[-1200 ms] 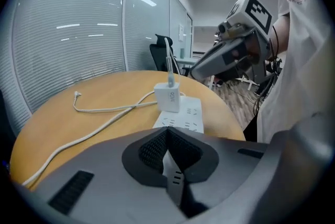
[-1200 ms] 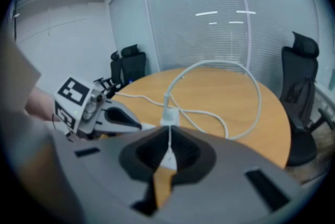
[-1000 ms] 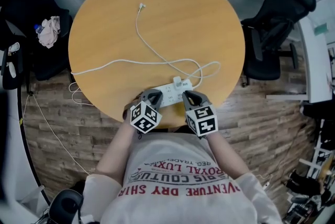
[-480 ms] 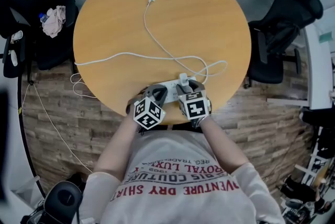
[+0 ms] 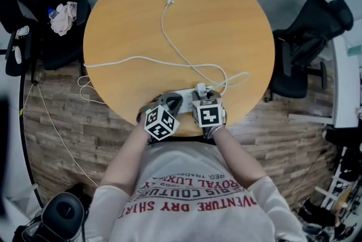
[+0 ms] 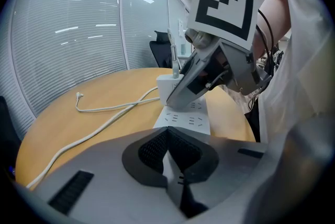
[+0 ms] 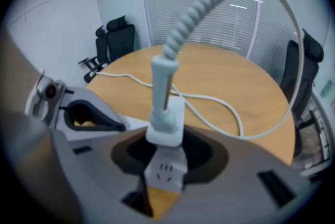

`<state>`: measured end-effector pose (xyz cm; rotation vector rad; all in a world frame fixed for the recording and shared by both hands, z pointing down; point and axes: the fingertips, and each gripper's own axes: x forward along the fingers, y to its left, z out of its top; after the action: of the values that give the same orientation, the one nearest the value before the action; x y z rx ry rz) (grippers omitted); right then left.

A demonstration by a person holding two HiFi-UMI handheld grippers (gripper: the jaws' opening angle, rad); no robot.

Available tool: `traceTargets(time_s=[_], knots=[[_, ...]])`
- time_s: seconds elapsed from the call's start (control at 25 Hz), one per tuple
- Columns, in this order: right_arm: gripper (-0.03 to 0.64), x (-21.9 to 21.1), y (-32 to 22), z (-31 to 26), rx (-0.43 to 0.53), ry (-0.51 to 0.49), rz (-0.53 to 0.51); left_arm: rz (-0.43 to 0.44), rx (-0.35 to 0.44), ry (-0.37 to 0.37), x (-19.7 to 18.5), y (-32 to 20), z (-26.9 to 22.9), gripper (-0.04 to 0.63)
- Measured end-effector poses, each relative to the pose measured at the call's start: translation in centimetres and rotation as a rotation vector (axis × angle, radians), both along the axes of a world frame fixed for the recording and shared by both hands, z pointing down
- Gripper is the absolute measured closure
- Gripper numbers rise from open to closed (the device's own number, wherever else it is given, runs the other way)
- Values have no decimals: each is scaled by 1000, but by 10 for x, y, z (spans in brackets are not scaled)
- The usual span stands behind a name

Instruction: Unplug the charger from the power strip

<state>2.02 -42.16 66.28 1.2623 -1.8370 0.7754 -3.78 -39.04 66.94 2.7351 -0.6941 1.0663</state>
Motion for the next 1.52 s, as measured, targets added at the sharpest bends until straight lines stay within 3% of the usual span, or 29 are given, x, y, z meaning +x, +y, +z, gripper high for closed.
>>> traceTargets(time_s=[0.44,0.76,1.08,1.24,1.52], knots=[[457,10,6,-9,12,-27,78,3,-22,-2,2,-2,0,563],[460,-4,-1,-47,116,-21,-8,-6,-44,-11,0,-3,2,563],[460,0,0,-81,223,-46,-38,1,20,-13,-2,-4,-1,563],[462,0,-1,-109,317,-95,-56,-72,63,59,-9,-17,-33,562],[462,-3,-13,-155,448,-108,-79,-166,231,200,-39,-40,-129,563]])
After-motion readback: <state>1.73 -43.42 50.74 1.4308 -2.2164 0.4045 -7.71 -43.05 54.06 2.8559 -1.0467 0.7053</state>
